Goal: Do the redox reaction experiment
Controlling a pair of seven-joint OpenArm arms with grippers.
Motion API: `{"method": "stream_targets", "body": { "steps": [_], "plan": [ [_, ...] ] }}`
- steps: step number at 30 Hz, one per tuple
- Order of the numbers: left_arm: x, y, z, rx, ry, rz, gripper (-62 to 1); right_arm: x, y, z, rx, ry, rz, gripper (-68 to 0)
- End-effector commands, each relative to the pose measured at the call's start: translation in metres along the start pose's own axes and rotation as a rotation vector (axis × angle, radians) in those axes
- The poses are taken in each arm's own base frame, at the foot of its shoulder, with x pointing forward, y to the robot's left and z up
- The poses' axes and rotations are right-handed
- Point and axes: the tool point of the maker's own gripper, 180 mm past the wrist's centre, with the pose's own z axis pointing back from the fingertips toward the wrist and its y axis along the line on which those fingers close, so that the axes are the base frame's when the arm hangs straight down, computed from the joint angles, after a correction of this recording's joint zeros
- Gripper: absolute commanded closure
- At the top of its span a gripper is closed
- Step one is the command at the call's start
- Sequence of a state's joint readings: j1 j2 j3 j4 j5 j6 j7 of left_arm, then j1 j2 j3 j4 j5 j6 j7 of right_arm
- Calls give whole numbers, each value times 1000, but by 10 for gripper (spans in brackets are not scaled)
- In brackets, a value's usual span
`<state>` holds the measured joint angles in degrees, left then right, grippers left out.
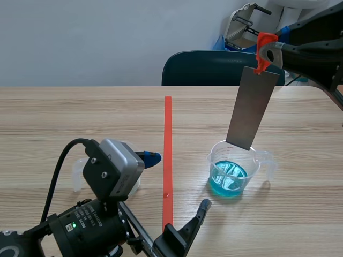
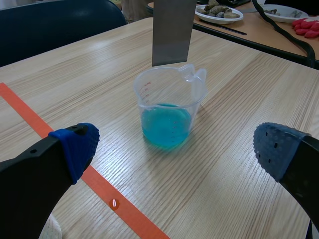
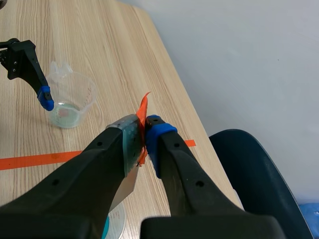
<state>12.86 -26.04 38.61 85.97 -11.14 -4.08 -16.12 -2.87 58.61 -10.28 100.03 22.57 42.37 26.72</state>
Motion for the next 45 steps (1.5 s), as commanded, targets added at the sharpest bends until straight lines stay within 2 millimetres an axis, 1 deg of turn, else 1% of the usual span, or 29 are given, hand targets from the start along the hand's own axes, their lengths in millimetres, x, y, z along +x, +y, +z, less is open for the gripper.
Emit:
{"method": "stream_targets", "body": {
  "steps": [1, 14, 15, 19, 22, 23, 24, 32, 36, 40, 45],
  "plan": [
    [6, -2, 0, 1, -24, 11, -623, 11, -6, 2, -2, -27, 21, -8],
    [7, -2, -1, 2, -27, 9, -623, 11, -6, 2, -2, -27, 21, -8],
    [8, -1, -3, 3, -28, 8, -580, 11, -6, 2, -2, -27, 21, -8],
    [6, 5, -12, 10, -5, -3, -319, 11, -6, 2, -2, -26, 21, -8],
    [0, 14, -22, 24, 35, -14, -107, 11, -6, 2, -2, -26, 21, -8],
    [-1, 17, -26, 26, 35, -9, -46, 11, -6, 2, -2, -26, 21, -8],
    [-2, 18, -29, 25, 32, -5, -17, 11, -6, 2, -2, -26, 21, -8],
    [-13, 19, -68, -9, 34, 33, -19, 11, -6, 2, -2, -26, 21, -8],
    [-13, 20, -85, -9, 16, 35, -19, 11, -6, 2, -2, -26, 21, -8],
    [-13, 24, -99, 4, 10, 43, -19, 11, -6, 2, -2, -26, 21, -8],
    [-11, 27, -109, 13, -2, 45, -19, 11, -6, 2, -2, -26, 21, -8]
  ]
}}
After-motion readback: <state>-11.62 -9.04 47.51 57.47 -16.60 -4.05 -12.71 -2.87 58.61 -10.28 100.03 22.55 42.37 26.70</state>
